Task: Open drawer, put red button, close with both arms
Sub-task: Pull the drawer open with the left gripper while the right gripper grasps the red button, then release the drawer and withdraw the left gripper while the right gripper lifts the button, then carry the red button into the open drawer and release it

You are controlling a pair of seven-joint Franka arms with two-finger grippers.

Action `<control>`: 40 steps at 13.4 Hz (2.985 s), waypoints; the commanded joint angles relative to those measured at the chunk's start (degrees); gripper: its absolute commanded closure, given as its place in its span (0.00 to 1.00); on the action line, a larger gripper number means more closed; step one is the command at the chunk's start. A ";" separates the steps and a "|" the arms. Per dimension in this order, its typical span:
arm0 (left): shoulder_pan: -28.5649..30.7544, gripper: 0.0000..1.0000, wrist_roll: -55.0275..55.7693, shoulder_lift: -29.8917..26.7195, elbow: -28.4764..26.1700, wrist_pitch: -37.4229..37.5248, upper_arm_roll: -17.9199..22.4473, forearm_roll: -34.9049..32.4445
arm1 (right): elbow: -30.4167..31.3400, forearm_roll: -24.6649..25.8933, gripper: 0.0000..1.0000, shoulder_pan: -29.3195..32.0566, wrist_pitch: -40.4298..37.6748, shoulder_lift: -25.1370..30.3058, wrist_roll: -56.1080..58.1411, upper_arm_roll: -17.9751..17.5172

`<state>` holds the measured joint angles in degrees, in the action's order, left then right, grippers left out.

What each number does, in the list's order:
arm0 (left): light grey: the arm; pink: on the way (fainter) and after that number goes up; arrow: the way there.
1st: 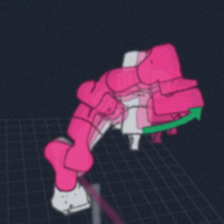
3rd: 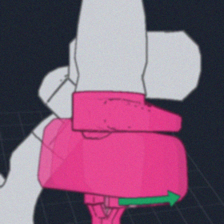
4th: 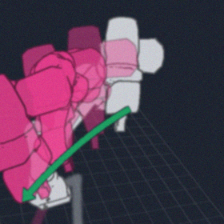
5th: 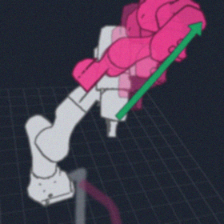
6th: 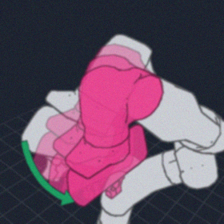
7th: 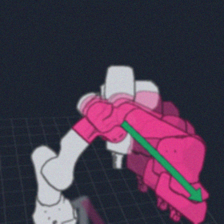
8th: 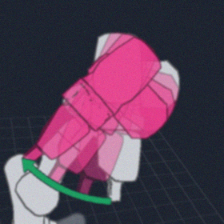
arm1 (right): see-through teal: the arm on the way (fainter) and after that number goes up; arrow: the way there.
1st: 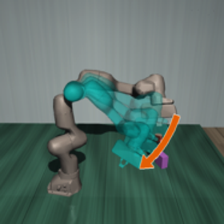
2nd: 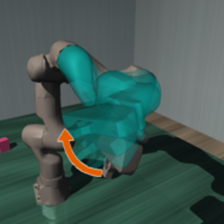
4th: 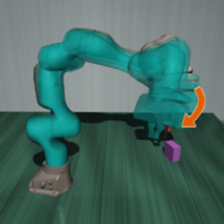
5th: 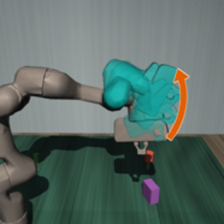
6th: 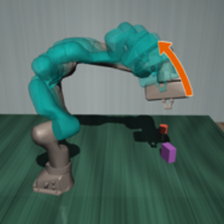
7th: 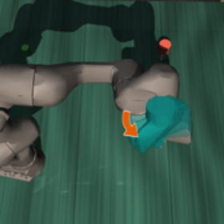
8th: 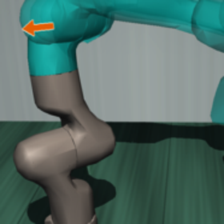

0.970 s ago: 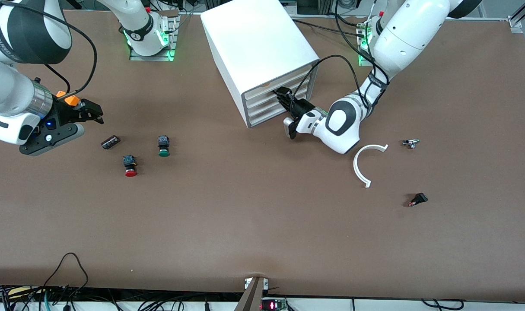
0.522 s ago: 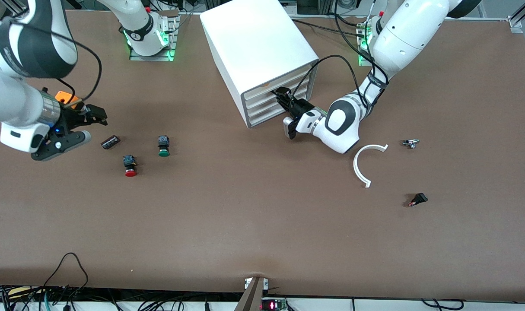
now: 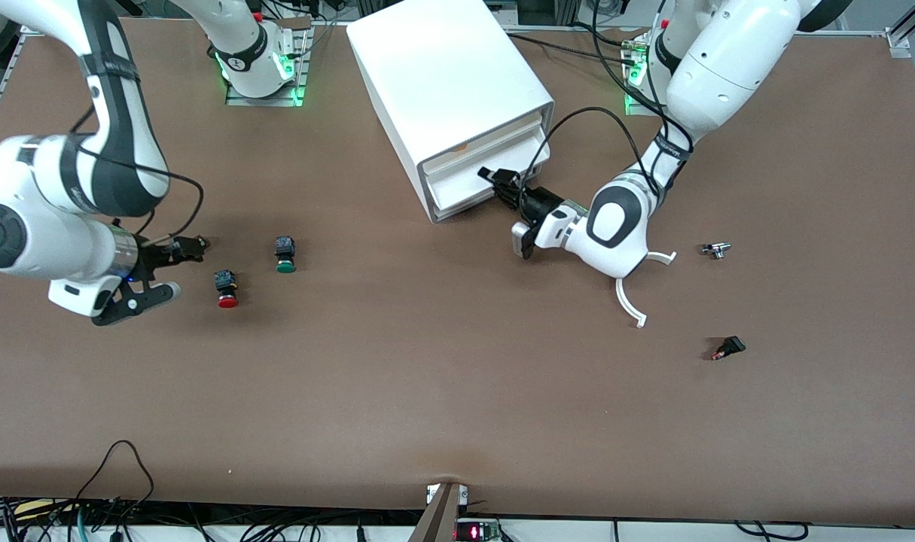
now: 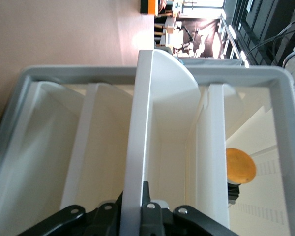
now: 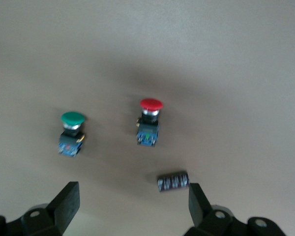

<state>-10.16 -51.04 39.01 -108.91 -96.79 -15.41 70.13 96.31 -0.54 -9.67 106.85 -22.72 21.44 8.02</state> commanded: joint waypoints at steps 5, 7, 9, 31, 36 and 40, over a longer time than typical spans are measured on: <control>4.09 1.00 4.98 0.19 1.77 -5.16 -0.06 4.75 | 12.57 -2.70 0.02 1.58 19.34 -3.20 -2.36 -0.47; 4.53 1.00 4.98 0.28 2.03 -5.95 0.46 4.76 | 16.61 -4.38 0.02 1.49 26.00 -4.18 -2.45 -0.55; 4.71 1.00 5.07 0.37 2.12 -6.39 1.34 4.76 | 19.78 -5.52 0.03 1.49 30.33 -4.44 -2.45 -0.73; 21.67 0.00 46.31 -16.67 14.33 3.45 2.84 -54.78 | -0.56 -5.52 0.99 -0.70 1.99 -1.28 -24.20 -11.96; 22.38 0.00 36.88 -17.30 24.51 3.45 2.14 -70.29 | -13.75 -5.53 0.99 -13.41 -2.79 -4.87 -51.88 -16.72; 21.67 0.00 41.11 -16.59 28.23 -1.35 2.31 -76.10 | -26.32 -5.52 0.99 -25.64 0.80 -13.56 -73.33 -16.99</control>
<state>11.30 -10.46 21.48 -82.56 -95.54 -13.12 -3.66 78.76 -5.93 -31.16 107.23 -30.04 -44.16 -9.32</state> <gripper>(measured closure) 0.000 0.595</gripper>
